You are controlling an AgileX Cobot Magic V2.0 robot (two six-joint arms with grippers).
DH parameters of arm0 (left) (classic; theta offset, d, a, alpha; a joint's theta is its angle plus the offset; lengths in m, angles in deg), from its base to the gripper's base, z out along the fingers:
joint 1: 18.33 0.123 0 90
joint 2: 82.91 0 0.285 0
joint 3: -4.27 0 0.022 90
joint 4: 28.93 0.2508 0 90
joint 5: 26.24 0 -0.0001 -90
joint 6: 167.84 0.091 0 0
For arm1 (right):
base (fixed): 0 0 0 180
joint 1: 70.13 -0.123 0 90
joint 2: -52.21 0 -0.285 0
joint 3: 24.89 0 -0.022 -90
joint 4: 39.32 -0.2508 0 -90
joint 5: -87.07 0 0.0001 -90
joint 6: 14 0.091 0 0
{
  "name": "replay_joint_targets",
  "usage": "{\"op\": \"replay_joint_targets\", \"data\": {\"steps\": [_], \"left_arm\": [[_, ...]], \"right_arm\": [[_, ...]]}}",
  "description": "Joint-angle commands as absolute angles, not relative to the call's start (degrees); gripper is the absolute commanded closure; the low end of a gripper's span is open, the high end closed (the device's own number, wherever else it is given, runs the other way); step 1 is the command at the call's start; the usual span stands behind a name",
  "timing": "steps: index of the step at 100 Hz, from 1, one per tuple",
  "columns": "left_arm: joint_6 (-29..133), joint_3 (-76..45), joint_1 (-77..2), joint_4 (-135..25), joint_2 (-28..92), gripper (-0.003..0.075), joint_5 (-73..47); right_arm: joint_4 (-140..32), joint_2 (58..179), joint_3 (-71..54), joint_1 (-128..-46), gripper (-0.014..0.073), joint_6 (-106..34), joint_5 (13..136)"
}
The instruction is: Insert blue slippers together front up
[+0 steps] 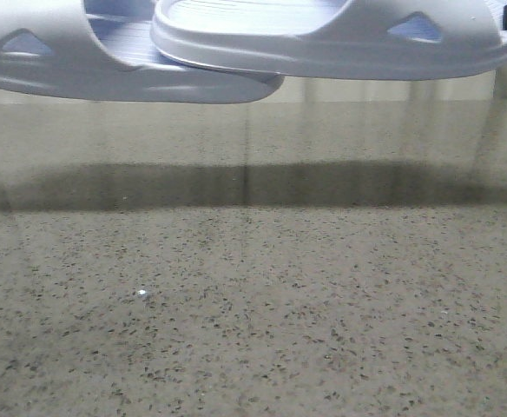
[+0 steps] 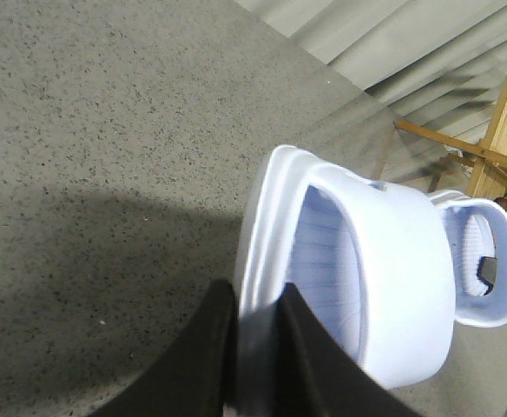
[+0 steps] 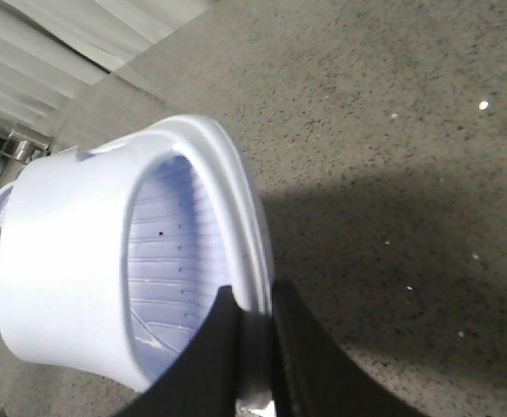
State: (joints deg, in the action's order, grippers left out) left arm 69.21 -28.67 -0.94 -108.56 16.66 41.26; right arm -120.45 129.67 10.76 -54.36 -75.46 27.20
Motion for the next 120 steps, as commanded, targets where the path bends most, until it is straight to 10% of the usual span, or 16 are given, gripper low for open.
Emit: {"op": "replay_joint_targets", "data": {"steps": [1, 91, 120], "left_arm": [[69.25, -27.09, -2.7, -113.91, 17.89, 0.0705, 46.36], [69.53, -27.09, -9.74, -118.11, 17.89, 0.0705, 46.36], [69.53, -27.09, -5.65, -117.87, 17.89, 0.0705, 46.36]], "right_arm": [[-126.9, 130.91, 8.84, -56.9, 0.0697, -79.38, 25.8], [-138.05, 150.23, -1.51, -79.69, 0.0691, -89.92, 24.91], [-128.73, 150.02, -1.23, -73.64, 0.0503, -86.3, 22.55]]}}
